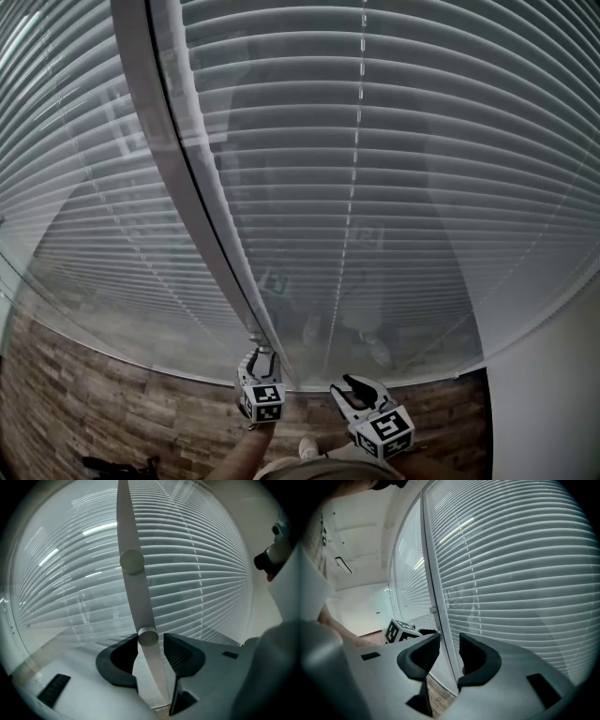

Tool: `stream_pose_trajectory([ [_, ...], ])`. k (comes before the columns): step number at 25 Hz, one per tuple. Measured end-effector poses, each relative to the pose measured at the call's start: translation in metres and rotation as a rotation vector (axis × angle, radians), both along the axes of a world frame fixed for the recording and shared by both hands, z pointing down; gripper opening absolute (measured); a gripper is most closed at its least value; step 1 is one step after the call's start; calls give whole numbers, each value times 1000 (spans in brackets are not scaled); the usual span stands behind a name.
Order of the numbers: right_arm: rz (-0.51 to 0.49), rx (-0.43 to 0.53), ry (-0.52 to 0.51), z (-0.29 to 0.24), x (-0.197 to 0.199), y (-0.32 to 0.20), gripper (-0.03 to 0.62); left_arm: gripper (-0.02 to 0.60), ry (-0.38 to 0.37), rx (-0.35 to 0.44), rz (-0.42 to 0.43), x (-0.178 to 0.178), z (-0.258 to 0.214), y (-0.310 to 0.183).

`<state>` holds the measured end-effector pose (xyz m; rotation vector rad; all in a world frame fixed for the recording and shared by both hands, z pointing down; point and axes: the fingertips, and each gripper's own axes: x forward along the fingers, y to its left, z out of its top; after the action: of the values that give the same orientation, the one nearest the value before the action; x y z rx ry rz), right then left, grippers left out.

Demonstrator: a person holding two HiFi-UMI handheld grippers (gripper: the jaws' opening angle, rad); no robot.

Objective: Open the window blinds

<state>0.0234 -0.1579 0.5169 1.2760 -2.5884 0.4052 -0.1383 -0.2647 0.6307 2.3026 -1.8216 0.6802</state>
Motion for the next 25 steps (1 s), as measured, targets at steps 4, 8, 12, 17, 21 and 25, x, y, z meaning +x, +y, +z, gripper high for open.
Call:
stream_pose_trajectory([
  [4, 6, 0, 2, 0, 3, 2, 121, 173, -3, 2, -6, -1, 0, -3],
  [8, 12, 3, 3, -1, 8, 0, 121, 155, 4, 4, -19, -3, 0, -6],
  [12, 19, 1, 4, 0, 12, 1, 121, 146, 21, 5, -25, -3, -1, -5],
  [17, 22, -6, 4, 3, 13, 2, 121, 140, 87, -10, -34, -4, -3, -5],
  [21, 24, -7, 3, 3, 13, 1, 121, 138, 153, -30, -39, -4, -4, -5],
  [25, 24, -9, 4, 4, 13, 1, 121, 138, 214, -53, -37, -4, -4, -4],
])
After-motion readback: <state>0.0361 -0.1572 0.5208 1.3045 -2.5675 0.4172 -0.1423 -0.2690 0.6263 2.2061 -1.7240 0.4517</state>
